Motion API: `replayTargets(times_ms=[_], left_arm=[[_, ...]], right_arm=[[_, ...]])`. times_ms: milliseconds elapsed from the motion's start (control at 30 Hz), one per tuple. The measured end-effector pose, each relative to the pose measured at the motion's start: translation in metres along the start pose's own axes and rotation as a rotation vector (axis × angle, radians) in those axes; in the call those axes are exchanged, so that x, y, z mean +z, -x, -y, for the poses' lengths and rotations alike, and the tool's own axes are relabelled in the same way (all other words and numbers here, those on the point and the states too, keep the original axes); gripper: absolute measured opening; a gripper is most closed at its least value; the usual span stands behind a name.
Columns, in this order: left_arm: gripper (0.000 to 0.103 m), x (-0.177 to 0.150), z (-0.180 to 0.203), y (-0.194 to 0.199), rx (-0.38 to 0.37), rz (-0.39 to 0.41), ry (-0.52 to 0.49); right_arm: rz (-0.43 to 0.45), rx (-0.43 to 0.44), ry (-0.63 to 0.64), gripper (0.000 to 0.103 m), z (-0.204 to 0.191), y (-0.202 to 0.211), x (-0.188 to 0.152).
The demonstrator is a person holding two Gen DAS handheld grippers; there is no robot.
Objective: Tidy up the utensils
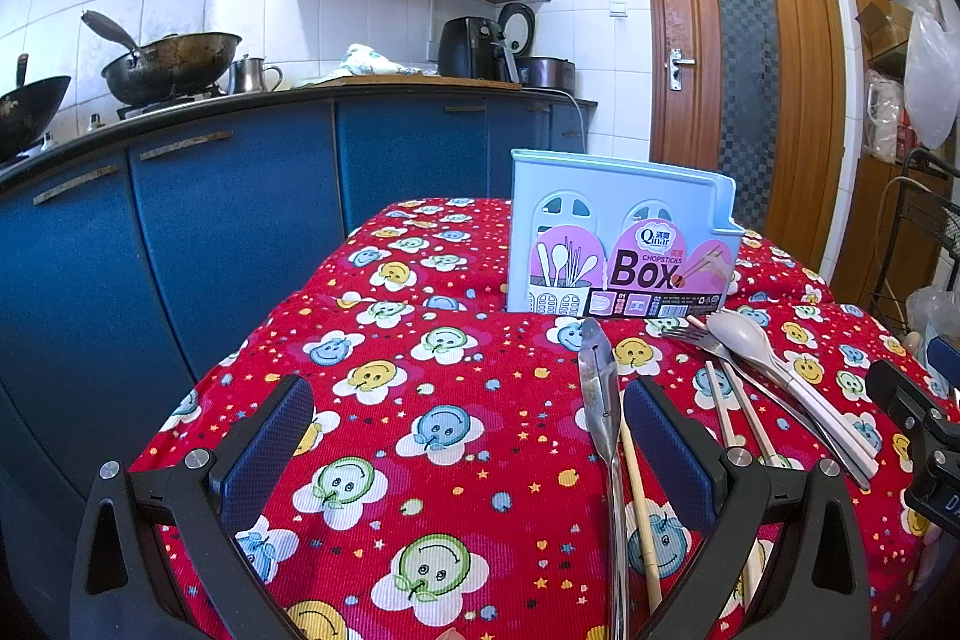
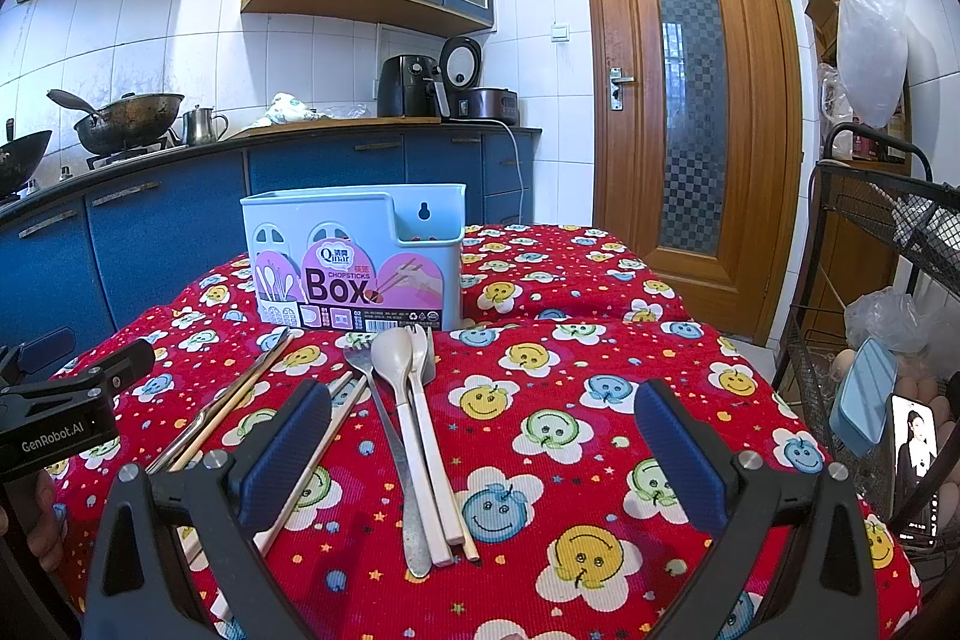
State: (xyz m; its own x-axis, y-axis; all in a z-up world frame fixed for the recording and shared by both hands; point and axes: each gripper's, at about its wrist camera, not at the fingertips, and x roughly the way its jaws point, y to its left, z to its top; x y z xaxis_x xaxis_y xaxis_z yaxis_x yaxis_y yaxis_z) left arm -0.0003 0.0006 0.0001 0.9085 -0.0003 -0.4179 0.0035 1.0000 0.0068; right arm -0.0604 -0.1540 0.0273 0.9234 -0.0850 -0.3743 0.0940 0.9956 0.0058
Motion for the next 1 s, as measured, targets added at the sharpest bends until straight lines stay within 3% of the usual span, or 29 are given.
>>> replayTargets(times_ms=[767, 1000], left_arm=[[0.103, 0.0012, -0.002, 0.0028, 0.001, 0.002, 0.0], [0.103, 0.0059, -0.0032, 0.0026, -0.01, -0.018, -0.005]], right_arm=[[-0.001, -0.001, -0.004, 0.103, 0.0015, -0.0012, -0.002], [-0.054, 0.022, -0.038, 0.103, 0.0087, -0.0065, 0.0034]])
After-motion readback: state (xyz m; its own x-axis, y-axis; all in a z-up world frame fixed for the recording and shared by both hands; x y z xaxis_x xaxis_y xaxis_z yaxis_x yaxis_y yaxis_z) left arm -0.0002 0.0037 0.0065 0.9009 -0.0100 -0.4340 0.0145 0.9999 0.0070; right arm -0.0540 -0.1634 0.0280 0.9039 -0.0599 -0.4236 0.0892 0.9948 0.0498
